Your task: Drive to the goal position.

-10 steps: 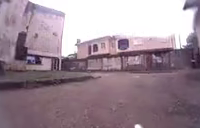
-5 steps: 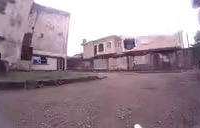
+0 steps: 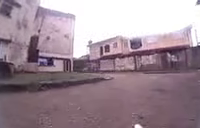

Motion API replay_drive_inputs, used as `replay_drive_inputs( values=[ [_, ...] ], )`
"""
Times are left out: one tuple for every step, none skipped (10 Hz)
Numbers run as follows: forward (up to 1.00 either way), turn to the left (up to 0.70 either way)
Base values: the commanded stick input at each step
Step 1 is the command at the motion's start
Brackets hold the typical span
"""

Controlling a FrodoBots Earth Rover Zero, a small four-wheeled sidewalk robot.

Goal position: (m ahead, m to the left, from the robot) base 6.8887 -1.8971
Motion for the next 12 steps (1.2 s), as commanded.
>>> replay_drive_inputs(
  values=[
    [0.5, -0.02],
    [0.5, 0.05],
    [0.5, 0.12],
    [0.5, 0.19],
    [0.5, 0.23],
    [0.5, 0.23],
    [0.5, 0.23],
    [0.5, 0.23],
    [0.5, 0.23],
    [0.5, 0.16],
    [0.5, -0.02],
    [0.5, -0.2]
  ],
)
